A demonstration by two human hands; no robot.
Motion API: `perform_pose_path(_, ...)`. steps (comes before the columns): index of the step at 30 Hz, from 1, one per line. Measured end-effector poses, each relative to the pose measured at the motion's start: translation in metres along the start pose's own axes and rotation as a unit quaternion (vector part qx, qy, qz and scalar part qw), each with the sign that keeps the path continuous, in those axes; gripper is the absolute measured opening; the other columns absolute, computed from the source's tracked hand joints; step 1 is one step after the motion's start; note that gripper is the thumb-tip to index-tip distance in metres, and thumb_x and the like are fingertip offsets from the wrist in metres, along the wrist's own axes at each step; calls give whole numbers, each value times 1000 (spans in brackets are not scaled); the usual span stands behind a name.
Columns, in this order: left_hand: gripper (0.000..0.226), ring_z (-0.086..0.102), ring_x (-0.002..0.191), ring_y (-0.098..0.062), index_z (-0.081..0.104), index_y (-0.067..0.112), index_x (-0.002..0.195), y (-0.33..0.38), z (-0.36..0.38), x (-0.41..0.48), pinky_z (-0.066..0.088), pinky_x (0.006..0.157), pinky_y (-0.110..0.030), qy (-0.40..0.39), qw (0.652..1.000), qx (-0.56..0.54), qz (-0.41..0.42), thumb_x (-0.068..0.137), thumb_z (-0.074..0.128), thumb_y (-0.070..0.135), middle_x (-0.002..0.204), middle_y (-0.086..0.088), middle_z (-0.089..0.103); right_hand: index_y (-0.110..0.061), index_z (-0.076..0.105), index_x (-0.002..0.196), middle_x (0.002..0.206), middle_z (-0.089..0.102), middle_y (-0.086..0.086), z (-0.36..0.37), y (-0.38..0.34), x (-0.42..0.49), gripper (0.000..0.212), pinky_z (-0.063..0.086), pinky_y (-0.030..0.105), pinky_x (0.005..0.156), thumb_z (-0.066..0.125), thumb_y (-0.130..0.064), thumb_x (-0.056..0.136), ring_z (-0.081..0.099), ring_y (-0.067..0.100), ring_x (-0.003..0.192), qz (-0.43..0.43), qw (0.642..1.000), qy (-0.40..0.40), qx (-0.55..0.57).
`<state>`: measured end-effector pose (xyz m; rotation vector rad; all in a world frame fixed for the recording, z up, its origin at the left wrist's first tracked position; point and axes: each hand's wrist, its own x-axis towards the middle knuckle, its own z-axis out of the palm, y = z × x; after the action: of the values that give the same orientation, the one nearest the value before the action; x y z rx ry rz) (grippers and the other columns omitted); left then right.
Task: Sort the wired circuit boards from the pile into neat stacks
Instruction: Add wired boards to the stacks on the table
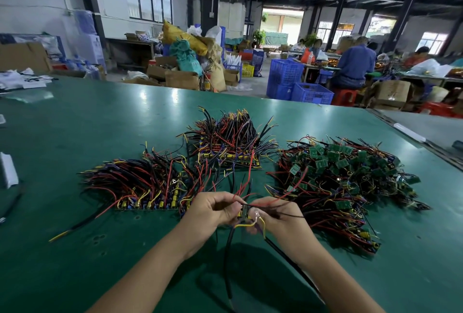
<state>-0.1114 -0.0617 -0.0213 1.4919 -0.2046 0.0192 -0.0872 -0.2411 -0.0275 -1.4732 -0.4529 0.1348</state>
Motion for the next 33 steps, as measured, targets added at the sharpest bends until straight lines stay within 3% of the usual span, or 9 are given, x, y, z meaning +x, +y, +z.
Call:
perform_pose_path(3, 11, 59, 66, -9, 77, 19, 82, 2, -11, 1, 52, 65, -22, 11, 1000, 15, -6, 79, 66, 19, 68, 4, 65, -3, 65, 87, 59, 63, 4, -9, -3, 3, 7, 48, 29, 52, 60, 2, 89, 61, 20, 50, 27, 998, 37, 39)
perform_pose_path(6, 19, 63, 77, -4, 74, 29, 90, 4, -25, 2, 50, 71, -16, 55, 987, 147, 36, 88, 66, 12, 81, 9, 68, -2, 65, 98, 68, 66, 9, -23, -10, 2, 23, 48, 27, 54, 67, -15, 79, 60, 20, 55, 20, 992, 94, 84)
perform_pose_path(8, 19, 61, 81, -1, 73, 30, 90, 2, -32, 3, 45, 73, -10, 67, 939, 319, 107, 89, 67, 13, 82, 16, 65, -1, 66, 106, 76, 66, 10, -29, -11, 3, 26, 52, 21, 58, 65, -9, 82, 62, 16, 61, 20, 986, 114, 122)
perform_pose_path(11, 17, 55, 89, 3, 75, 21, 97, -3, -34, 4, 41, 81, -12, 58, 890, 426, 151, 88, 67, 10, 94, 16, 61, -2, 68, 108, 85, 65, 10, -28, -13, 3, 21, 55, 18, 65, 55, 4, 92, 65, 14, 68, 48, 980, 109, 161)
perform_pose_path(14, 27, 47, 101, -1, 76, 21, 102, -6, -32, 4, 38, 89, -16, 41, 865, 468, 176, 86, 63, 3, 102, 13, 60, 2, 68, 107, 87, 62, 17, -25, -18, 3, 21, 57, 21, 64, 53, 3, 91, 66, 18, 66, 70, 970, 101, 210)
perform_pose_path(20, 46, 42, 110, -11, 79, 24, 93, 3, -26, 4, 30, 99, -35, 30, 843, 501, 194, 76, 40, 9, 112, 12, 64, 0, 64, 106, 84, 62, 8, -21, -28, 11, 53, 61, 34, 69, 60, -43, 74, 58, 15, 58, 133, 943, 123, 278)
perform_pose_path(25, 38, 49, 102, -15, 77, 17, 93, 7, -11, 0, 38, 92, -36, 105, 811, 500, 285, 87, 41, 28, 101, 9, 68, -4, 72, 101, 90, 72, 8, -25, -24, 5, 32, 55, 34, 93, 70, -17, 72, 67, 17, 80, 52, 967, 116, 222)
perform_pose_path(28, 34, 54, 97, -8, 71, 16, 104, 8, 6, -1, 43, 87, -31, 107, 837, 446, 299, 94, 45, 35, 98, 9, 66, -4, 69, 115, 97, 68, 15, -24, -22, 2, 49, 48, 35, 96, 70, -5, 66, 63, 21, 92, 36, 981, 95, 164)
perform_pose_path(33, 40, 60, 88, -1, 61, 27, 124, 12, 28, -3, 42, 75, -9, 73, 916, 310, 244, 94, 45, 49, 94, 18, 62, -15, 75, 108, 113, 68, 3, -12, -18, -3, 34, 50, 32, 97, 50, 4, 96, 64, 19, 109, -29, 998, 58, 20)
